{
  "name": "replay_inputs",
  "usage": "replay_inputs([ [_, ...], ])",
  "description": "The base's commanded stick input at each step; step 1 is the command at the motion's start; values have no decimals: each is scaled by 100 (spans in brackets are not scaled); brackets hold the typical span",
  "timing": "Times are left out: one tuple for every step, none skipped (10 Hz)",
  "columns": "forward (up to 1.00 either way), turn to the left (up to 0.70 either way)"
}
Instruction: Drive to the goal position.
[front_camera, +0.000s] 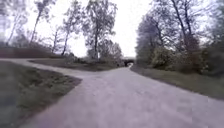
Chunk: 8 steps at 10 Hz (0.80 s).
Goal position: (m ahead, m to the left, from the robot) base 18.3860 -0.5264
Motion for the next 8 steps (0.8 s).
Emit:
replay_inputs([
  [100,0],
  [100,0],
  [100,0],
  [100,0],
  [100,0],
  [100,0],
  [100,0],
  [100,0],
])
